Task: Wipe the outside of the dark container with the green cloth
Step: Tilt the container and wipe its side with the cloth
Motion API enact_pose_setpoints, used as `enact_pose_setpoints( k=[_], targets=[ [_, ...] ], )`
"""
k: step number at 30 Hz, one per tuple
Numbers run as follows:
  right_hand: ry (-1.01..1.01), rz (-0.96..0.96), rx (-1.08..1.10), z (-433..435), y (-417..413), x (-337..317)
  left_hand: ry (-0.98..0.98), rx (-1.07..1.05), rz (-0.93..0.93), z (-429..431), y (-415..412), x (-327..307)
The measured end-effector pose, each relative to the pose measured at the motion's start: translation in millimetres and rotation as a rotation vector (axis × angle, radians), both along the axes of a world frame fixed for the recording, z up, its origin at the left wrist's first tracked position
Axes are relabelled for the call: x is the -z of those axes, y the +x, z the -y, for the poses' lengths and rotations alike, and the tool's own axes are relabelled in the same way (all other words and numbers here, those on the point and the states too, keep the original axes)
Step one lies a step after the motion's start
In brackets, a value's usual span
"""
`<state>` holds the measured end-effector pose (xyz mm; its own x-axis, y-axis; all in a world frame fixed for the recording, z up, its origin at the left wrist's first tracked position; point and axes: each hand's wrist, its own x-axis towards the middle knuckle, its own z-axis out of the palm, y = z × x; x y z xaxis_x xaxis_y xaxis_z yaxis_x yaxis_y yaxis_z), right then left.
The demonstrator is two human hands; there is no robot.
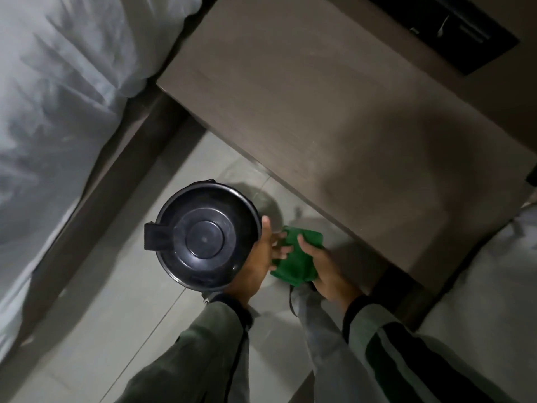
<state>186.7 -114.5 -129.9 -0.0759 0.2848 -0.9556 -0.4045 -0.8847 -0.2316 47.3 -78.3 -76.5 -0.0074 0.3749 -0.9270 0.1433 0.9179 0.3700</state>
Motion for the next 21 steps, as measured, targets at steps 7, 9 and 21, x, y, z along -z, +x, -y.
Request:
enact_pose_setpoints(
  k=[7, 9, 21],
  targets=[
    [-0.124, 0.198, -0.018, 23.6, 38.4, 51.9, -0.007, 0.412, -0.923, -37.0, -12.4, 95.3],
    [-0.168, 0.281, -0.160, 28.3, 44.2, 57.9, -0.028, 0.362, -0.966, -33.5, -0.1, 117.3],
    [0.630, 0.631, -0.881, -6.2, -104.0, -0.9, 0.192, 0.208, -0.664, 54.2, -211.9, 50.8]
  ],
)
